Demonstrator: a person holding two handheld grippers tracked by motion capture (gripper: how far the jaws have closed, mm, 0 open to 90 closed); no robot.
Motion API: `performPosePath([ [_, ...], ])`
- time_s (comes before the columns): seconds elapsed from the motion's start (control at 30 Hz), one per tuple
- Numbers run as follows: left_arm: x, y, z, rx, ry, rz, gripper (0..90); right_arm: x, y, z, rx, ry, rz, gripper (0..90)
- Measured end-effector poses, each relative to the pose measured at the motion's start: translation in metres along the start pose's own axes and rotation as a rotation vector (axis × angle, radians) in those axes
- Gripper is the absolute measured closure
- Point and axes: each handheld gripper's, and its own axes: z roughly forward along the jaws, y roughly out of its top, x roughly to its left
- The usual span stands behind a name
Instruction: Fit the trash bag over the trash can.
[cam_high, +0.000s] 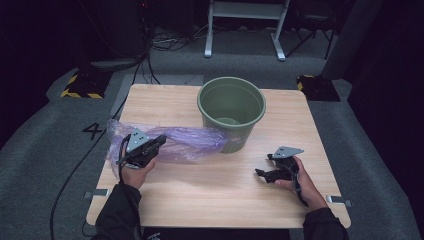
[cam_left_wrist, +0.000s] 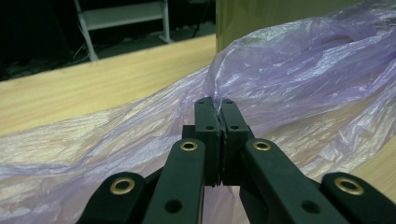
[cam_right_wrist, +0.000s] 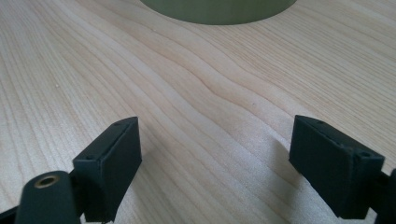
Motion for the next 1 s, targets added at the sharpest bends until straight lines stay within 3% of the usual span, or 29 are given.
performPosePath([
  [0.13, 0.001, 0.008, -0.005, -0.046, -0.015, -0.014, 88.3, 0.000, 0.000, 0.000, 0.000, 0.000, 0.000, 16.5],
  [0.33, 0.000, 0.016, 0.000, -0.057, -0.033, -0.007, 88.3, 0.000, 0.000, 0.000, 0.000, 0.003, -0.002, 16.6],
  [0.43, 0.000, 0.023, -0.002, -0.092, -0.040, -0.023, 88.3, 0.000, 0.000, 0.000, 0.000, 0.005, -0.003, 16.6],
  [0.8, 0.008, 0.062, -0.021, -0.199, -0.035, -0.043, 88.4, 0.000, 0.000, 0.000, 0.000, 0.007, -0.005, 16.6],
  [1.0, 0.013, 0.071, -0.034, -0.240, -0.036, -0.054, 88.5, 0.000, 0.000, 0.000, 0.000, 0.007, -0.006, 16.6],
])
